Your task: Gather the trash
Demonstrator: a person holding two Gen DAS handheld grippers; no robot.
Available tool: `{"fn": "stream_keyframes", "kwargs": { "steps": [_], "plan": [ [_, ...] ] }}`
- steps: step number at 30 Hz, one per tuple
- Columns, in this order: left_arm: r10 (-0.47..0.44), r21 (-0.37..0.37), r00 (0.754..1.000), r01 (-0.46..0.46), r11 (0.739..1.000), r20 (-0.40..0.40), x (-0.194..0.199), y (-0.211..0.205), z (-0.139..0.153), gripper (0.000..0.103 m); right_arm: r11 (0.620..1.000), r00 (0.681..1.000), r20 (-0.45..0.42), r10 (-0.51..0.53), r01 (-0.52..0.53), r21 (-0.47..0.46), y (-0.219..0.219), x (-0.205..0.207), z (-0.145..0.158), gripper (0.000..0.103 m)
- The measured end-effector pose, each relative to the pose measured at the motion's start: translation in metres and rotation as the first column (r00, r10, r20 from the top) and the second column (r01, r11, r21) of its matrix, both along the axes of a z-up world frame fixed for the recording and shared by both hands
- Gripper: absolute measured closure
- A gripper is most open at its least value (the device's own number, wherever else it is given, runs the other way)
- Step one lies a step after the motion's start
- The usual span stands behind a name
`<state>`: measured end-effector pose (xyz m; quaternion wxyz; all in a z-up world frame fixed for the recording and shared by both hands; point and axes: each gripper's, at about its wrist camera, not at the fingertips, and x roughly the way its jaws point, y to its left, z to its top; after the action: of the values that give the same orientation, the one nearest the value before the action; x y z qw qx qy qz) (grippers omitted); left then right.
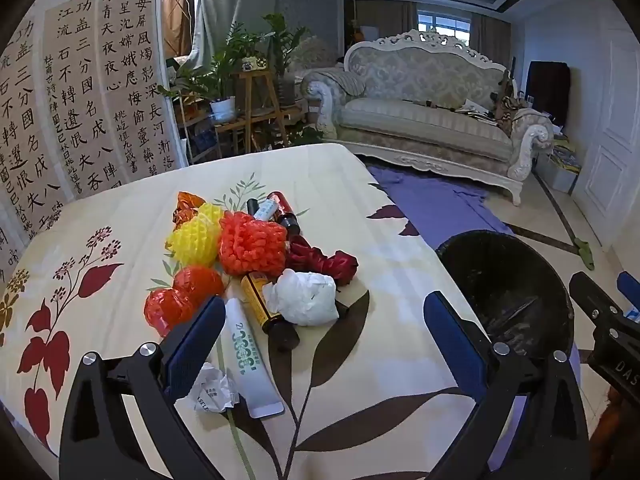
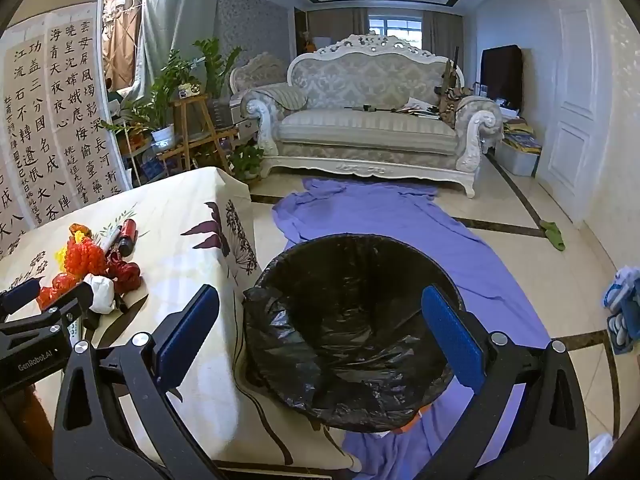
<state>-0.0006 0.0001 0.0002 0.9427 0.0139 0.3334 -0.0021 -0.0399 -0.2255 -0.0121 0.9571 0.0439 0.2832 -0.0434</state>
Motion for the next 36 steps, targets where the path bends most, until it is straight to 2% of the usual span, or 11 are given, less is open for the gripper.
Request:
{"fn": "stream_keyframes", "kwargs": {
  "steps": [9, 10, 22, 36],
  "plan": [
    [-0.015, -0.010, 1.000, 0.014, 1.000, -0.021, 0.001, 0.003, -0.002, 0.006, 1.000, 1.000, 0.002, 0.000, 0.000, -0.002, 0.000, 0.001, 0.001, 0.004],
    [0.002, -0.002, 1.000, -0.002, 1.000, -0.002, -0.002, 0.000, 0.006, 0.006, 1.000, 1.000, -0.003, -0.003, 0.003, 0.000, 0.000, 0.001, 0.001, 0.004],
    [0.003, -0.004, 1.000, -0.003, 1.000, -0.009, -0.005, -0.001, 0.012, 0.006, 1.000, 1.000, -0.001, -0.007, 0.007, -0.004, -0.001, 0.001, 0.000, 0.004],
    [0.006, -0.004, 1.000, -0.006, 1.000, -0.023, 0.002, -0.002, -0.005, 0.006, 1.000, 1.000, -0.008, -0.012, 0.012, -0.004, -0.005, 0.001, -0.002, 0.004]
  ]
}}
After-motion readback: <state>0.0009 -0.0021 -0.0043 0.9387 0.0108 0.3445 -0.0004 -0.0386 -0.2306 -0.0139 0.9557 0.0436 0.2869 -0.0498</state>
